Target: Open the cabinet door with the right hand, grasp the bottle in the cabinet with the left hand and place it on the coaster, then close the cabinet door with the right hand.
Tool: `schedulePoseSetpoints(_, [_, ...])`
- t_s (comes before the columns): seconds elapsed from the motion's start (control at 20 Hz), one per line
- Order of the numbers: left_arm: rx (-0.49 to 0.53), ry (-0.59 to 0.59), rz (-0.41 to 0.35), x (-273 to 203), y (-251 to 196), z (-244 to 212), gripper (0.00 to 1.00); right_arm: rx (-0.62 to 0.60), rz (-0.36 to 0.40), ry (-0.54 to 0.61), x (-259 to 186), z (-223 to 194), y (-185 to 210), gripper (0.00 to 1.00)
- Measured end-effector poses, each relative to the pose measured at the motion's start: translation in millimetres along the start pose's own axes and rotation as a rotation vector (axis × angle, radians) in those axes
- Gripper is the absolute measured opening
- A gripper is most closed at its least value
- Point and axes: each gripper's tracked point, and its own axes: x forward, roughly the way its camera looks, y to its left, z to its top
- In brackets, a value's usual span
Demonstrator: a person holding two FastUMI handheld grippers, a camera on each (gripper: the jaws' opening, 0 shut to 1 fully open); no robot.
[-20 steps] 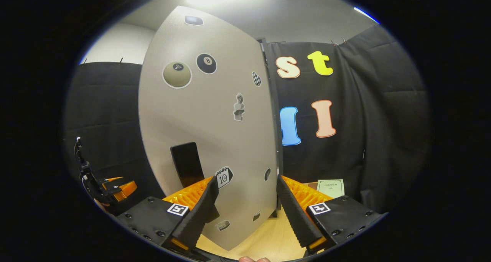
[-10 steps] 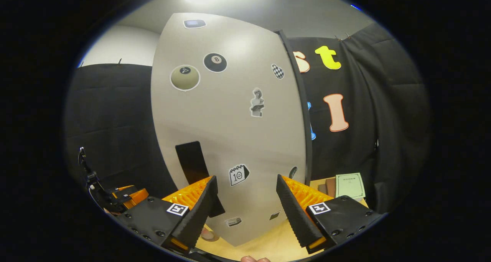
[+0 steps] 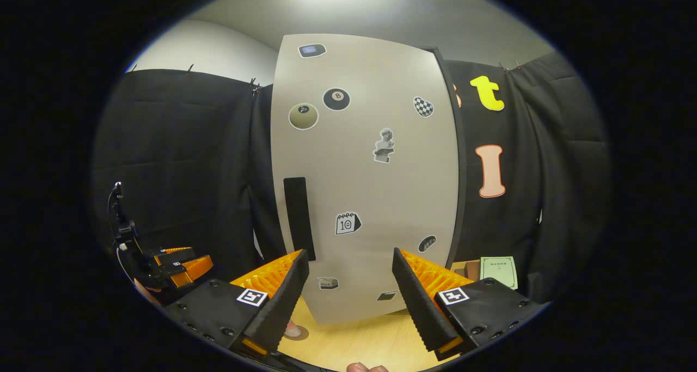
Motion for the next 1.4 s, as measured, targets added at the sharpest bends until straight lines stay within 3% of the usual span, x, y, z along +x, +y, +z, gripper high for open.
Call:
schedulePoseSetpoints(0.4, [-0.021,-0.007,-0.038,-19,-65,15,0.93,0.033,-0.057,0.0,-36,-9,-54,0.98])
schedulePoseSetpoints(0.6, [0.028,-0.008,-0.035,-34,-94,27,0.92,0.084,-0.072,0.004,-55,-14,-81,0.98])
schedulePoseSetpoints(0.85, [0.059,-0.039,-0.062,-46,-146,49,0.93,0.076,-0.164,0.019,-76,-30,-132,0.98])
schedulePoseSetpoints(1.1, [0.009,-0.078,-0.103,-51,-200,73,0.92,0.057,-0.184,0.031,-84,-46,-155,0.98])
schedulePoseSetpoints(1.4, [-0.113,-0.034,-0.186,-38,-243,86,0.94,0.017,-0.2,-0.062,-82,-12,-177,0.98])
